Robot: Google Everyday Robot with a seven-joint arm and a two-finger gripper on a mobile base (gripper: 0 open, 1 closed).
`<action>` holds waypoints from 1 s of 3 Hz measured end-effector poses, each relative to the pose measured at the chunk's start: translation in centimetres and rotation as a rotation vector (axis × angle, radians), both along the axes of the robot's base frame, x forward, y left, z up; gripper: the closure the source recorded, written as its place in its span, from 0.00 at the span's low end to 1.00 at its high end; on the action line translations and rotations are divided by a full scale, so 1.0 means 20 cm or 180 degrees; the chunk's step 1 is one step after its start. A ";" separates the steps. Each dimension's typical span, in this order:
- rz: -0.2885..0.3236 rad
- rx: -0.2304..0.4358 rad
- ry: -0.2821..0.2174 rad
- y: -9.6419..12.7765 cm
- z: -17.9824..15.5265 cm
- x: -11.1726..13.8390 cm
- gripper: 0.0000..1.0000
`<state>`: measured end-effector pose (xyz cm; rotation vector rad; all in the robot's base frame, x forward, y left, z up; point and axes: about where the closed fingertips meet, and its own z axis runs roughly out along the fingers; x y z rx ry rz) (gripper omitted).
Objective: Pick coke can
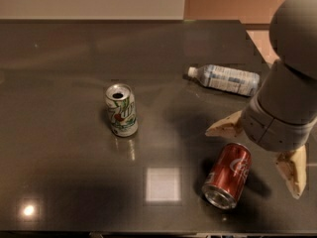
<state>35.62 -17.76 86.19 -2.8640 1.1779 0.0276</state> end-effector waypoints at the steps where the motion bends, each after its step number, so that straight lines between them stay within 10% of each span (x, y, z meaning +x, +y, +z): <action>1: 0.0257 -0.0080 0.0017 0.03 -0.04 0.00 0.18; 3: 0.0422 -0.0129 0.0059 0.10 -0.02 0.02 0.64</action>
Offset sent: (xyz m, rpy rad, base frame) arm 0.0028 0.0212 -0.0160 -0.0584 0.0339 0.1832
